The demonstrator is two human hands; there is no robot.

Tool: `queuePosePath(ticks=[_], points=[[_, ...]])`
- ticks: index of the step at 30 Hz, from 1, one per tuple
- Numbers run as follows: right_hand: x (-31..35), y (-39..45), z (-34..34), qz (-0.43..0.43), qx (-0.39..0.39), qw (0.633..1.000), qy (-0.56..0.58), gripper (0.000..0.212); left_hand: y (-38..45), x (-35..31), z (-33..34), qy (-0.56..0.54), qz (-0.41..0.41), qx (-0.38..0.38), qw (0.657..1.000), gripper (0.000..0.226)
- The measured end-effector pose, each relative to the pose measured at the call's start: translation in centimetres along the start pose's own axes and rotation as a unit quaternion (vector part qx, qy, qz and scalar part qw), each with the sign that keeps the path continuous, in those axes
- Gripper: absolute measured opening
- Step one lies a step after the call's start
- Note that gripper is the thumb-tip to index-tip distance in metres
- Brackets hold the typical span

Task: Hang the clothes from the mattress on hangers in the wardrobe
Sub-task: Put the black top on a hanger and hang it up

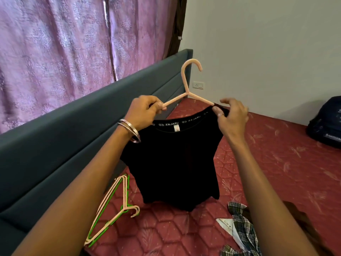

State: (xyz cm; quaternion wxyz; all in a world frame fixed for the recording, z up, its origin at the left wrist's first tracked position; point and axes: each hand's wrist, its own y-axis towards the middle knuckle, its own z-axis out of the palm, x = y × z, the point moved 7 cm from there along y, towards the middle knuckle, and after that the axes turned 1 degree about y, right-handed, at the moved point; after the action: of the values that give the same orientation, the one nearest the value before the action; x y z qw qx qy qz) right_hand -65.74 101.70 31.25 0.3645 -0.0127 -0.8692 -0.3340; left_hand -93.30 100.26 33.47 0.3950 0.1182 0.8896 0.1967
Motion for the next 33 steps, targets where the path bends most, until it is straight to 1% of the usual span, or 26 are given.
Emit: queuePosePath(ticks=[1, 2, 5, 7, 8, 10, 13, 16, 20, 22, 24, 25, 28, 29, 31, 33], points=[[-0.8, -0.5, 0.2, -0.003, 0.016, 0.999, -0.034, 0.036, -0.3, 0.2, -1.5, 0.004, -0.001, -0.010, 1.000, 0.020], [-1.0, -0.7, 0.2, -0.024, 0.035, 0.998, -0.049, 0.038, -0.6, 0.3, -2.9, 0.005, -0.006, -0.021, 1.000, 0.020], [1.5, -0.7, 0.4, -0.136, 0.127, 0.982, 0.009, 0.032, -2.3, 0.6, -7.3, 0.014, -0.033, -0.079, 0.996, 0.023], [4.9, -1.8, 1.2, -0.212, 0.214, 0.953, 0.039, 0.026, -5.1, 0.5, -10.7, 0.039, -0.053, -0.129, 0.989, 0.024], [6.2, -2.1, 1.4, -0.238, 0.240, 0.940, 0.047, 0.025, -5.9, 0.5, -11.8, 0.039, -0.059, -0.144, 0.987, 0.026], [10.1, -3.7, 1.6, -0.293, 0.287, 0.906, 0.105, 0.020, -9.9, 0.0, -15.7, 0.058, -0.082, -0.198, 0.975, 0.027], [15.6, -6.0, 2.0, -0.350, 0.322, 0.861, 0.178, 0.014, -15.9, -2.0, -21.4, 0.089, -0.098, -0.276, 0.952, 0.023], [21.7, -9.3, 2.5, -0.402, 0.341, 0.819, 0.227, 0.024, -22.3, -3.8, -26.9, 0.135, -0.128, -0.332, 0.925, 0.022], [31.5, -16.0, 3.1, -0.456, 0.373, 0.756, 0.286, 0.026, -32.9, -6.7, -34.9, 0.195, -0.168, -0.390, 0.884, 0.025], [37.1, -20.0, 2.3, -0.501, 0.355, 0.724, 0.316, 0.029, -38.5, -8.3, -38.7, 0.232, -0.199, -0.411, 0.859, 0.026], [42.5, -24.0, 0.9, -0.534, 0.339, 0.691, 0.350, 0.023, -44.2, -10.1, -42.1, 0.256, -0.222, -0.437, 0.834, 0.025], [45.8, -26.7, 0.0, -0.549, 0.333, 0.668, 0.376, 0.024, -47.9, -11.8, -44.4, 0.278, -0.233, -0.460, 0.810, 0.022], [52.8, -33.1, -2.0, -0.572, 0.318, 0.641, 0.401, 0.036, -56.0, -15.4, -48.7, 0.350, -0.251, -0.512, 0.743, 0.019], [55.8, -36.1, -3.2, -0.579, 0.307, 0.620, 0.432, 0.037, -59.5, -17.3, -50.4, 0.380, -0.264, -0.528, 0.712, 0.020], [60.2, -40.5, -5.0, -0.584, 0.291, 0.593, 0.473, 0.037, -64.3, -19.5, -53.0, 0.408, -0.278, -0.554, 0.670, 0.021], [65.2, -46.2, -7.4, -0.591, 0.277, 0.560, 0.510, 0.038, -70.3, -22.3, -55.9, 0.452, -0.296, -0.572, 0.617, 0.020]])
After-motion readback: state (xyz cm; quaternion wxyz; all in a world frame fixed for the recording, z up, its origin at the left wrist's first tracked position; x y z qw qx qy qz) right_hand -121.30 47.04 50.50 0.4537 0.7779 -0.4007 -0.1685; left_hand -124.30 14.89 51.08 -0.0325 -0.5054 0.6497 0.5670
